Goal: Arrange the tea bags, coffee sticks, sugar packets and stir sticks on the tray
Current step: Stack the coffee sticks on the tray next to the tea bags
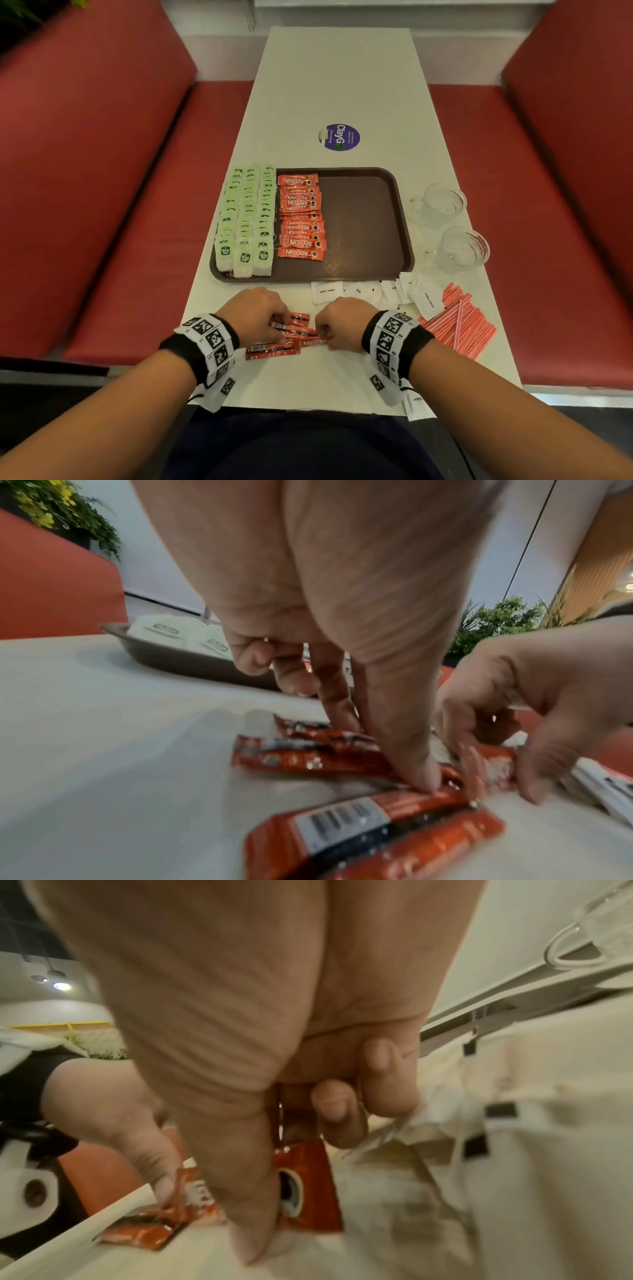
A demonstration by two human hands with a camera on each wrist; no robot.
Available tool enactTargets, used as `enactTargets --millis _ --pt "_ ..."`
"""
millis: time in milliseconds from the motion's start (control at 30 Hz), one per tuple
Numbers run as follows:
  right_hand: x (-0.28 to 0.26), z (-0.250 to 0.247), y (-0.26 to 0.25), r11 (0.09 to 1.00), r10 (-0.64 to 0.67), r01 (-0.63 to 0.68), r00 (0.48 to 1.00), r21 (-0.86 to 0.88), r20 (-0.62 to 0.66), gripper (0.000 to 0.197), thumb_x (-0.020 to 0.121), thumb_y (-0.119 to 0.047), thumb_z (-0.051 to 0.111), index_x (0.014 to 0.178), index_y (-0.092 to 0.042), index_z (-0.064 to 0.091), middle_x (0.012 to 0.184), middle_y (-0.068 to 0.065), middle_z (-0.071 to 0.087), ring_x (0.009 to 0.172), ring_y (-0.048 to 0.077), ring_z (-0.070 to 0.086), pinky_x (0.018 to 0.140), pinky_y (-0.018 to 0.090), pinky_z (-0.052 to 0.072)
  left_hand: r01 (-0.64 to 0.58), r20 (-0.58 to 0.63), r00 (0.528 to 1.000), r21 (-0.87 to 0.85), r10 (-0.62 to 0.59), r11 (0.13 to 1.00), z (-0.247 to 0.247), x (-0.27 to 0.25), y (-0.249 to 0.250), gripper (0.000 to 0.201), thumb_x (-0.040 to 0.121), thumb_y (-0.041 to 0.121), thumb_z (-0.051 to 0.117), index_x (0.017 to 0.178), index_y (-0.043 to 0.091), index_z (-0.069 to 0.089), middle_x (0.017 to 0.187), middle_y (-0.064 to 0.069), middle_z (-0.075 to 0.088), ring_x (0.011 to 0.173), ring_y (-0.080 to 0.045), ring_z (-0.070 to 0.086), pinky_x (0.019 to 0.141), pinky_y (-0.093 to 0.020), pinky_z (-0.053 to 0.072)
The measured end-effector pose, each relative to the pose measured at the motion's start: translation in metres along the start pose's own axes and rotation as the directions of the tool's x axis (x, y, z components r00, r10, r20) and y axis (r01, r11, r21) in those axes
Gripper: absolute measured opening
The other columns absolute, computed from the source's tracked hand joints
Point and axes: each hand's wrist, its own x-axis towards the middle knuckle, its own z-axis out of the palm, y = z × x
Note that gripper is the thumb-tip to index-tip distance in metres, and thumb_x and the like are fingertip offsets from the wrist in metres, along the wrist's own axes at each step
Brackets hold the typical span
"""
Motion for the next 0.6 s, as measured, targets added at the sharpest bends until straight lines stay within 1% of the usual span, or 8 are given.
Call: enactTargets --millis 67,133,200,233,333,433,533,600 --pt "-0.002 -0.001 -0.001 1.0 -0.008 0.008 1.0 -0.016 -0.005 0.007 0.087 -0.018 0.065 0.093 -0.022 0.065 0.09 -0.001 0.065 0.084 0.021 0.058 0.07 0.028 0.043 0.012 -0.004 1.0 0.007 -0.012 1.0 0.004 -0.001 0.003 0.032 0.08 0.05 0.074 0.109 0.037 0.068 0.101 0.015 0.06 0.097 -0.008 0.05 0.08 -0.024 0.039" --pt "-0.005 -0.002 0.001 1.0 0.012 -0.012 1.0 0.003 -0.006 0.007 0.086 -0.017 0.062 0.085 -0.023 0.059 0.083 -0.002 0.059 0.08 0.021 0.055 0.067 0.027 0.04 0.025 -0.012 1.0 0.011 -0.025 1.0 0.004 -0.001 0.004 0.027 0.083 0.047 0.072 0.108 0.035 0.068 0.099 0.014 0.06 0.096 -0.009 0.05 0.081 -0.026 0.041" --pt "-0.008 -0.006 0.002 0.997 0.046 -0.044 0.999 0.062 -0.025 0.01 0.085 -0.017 0.061 0.082 -0.022 0.054 0.078 -0.004 0.056 0.078 0.021 0.055 0.063 0.027 0.04 0.034 -0.033 0.999 0.015 -0.033 0.999 0.002 -0.001 0.006 0.023 0.085 0.045 0.071 0.105 0.033 0.068 0.097 0.013 0.061 0.093 -0.009 0.051 0.079 -0.026 0.041" --pt "-0.01 -0.009 0.003 0.992 0.069 -0.065 0.997 0.11 -0.035 0.011 0.085 -0.018 0.06 0.082 -0.022 0.051 0.079 -0.003 0.058 0.079 0.021 0.056 0.064 0.028 0.043 0.037 -0.049 0.998 0.008 -0.037 0.999 0.001 -0.001 0.006 0.021 0.086 0.043 0.07 0.104 0.033 0.069 0.097 0.013 0.062 0.09 -0.009 0.051 0.077 -0.025 0.04" --pt "-0.016 -0.021 0.01 0.946 0.142 -0.118 0.988 0.303 -0.059 0.015 0.088 -0.013 0.054 0.087 -0.021 0.042 0.086 0.0 0.072 0.077 0.017 0.064 0.07 0.035 0.055 0.051 -0.129 0.99 -0.052 -0.057 0.997 -0.007 -0.002 0.008 0.015 0.087 0.038 0.071 0.1 0.031 0.069 0.096 0.013 0.061 0.089 -0.008 0.054 0.076 -0.024 0.043" --pt "-0.016 -0.031 0.017 0.915 0.178 -0.122 0.977 0.385 -0.115 0.02 0.089 -0.007 0.054 0.096 -0.02 0.04 0.091 0.005 0.072 0.077 0.022 0.064 0.071 0.04 0.056 0.027 -0.262 0.963 -0.118 -0.057 0.993 -0.017 -0.004 0.009 0.008 0.087 0.035 0.071 0.092 0.03 0.069 0.092 0.015 0.058 0.089 -0.007 0.055 0.08 -0.027 0.047" --pt "-0.015 -0.038 0.018 0.881 0.205 -0.092 0.958 0.465 -0.199 0.017 0.097 -0.01 0.045 0.112 -0.018 0.046 0.096 0.007 0.066 0.077 0.021 0.06 0.067 0.033 0.051 -0.032 -0.402 0.916 -0.121 -0.02 0.992 -0.026 -0.002 0.011 0.006 0.086 0.033 0.071 0.083 0.031 0.066 0.086 0.017 0.057 0.087 -0.007 0.053 0.082 -0.03 0.047" --pt "-0.013 -0.043 0.016 0.857 0.213 -0.049 0.941 0.514 -0.265 0.016 0.101 -0.018 0.043 0.113 -0.019 0.054 0.093 0.003 0.064 0.078 0.019 0.06 0.065 0.03 0.048 -0.1 -0.505 0.862 -0.094 0.039 0.991 -0.031 0.002 0.013 0.012 0.08 0.027 0.075 0.076 0.028 0.064 0.08 0.015 0.058 0.081 -0.011 0.051 0.076 -0.035 0.047"
